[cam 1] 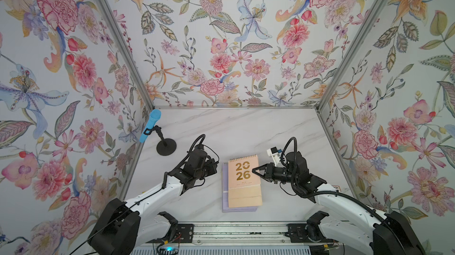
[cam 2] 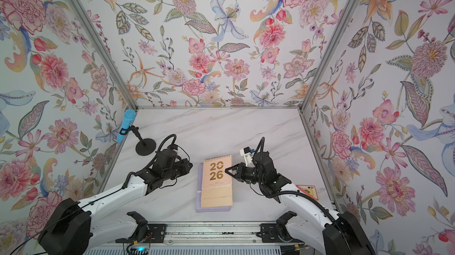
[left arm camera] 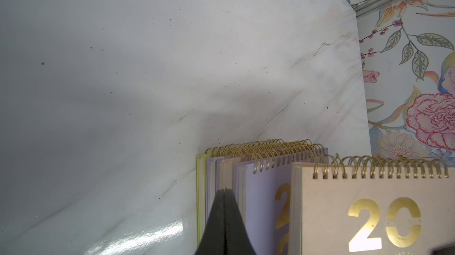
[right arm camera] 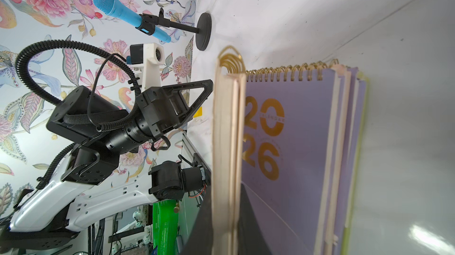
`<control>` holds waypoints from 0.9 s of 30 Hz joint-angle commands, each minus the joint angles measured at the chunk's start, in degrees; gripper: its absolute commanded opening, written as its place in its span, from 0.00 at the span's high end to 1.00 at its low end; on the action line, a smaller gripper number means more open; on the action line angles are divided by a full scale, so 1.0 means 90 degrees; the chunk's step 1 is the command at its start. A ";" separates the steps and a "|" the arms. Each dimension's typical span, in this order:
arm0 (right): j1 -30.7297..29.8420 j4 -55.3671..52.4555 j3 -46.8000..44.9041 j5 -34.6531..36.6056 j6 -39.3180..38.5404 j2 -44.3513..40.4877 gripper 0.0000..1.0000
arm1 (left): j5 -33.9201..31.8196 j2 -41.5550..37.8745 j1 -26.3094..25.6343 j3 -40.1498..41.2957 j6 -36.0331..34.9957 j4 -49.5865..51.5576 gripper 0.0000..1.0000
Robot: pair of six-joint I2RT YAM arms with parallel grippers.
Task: Stack the calendars
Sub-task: Place the calendar at the calendar.
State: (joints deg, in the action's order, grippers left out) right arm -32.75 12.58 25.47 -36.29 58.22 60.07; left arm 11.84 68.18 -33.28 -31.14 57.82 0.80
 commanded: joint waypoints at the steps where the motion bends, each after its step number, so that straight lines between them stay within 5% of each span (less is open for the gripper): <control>1: -0.0060 0.1043 0.0002 -0.0327 0.0270 0.0112 1.00 | -0.0163 0.0104 -0.0130 0.0142 0.0245 -0.0359 1.00; 27: -0.0229 0.2553 -0.0306 -0.0450 0.0495 0.1280 1.00 | -0.0163 0.0354 -0.0472 0.0335 0.0445 -0.0593 1.00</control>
State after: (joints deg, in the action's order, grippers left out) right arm -34.50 30.17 22.74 -38.81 61.78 71.29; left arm 11.55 70.85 -36.80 -29.10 60.93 -3.79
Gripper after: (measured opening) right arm 0.125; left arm 0.049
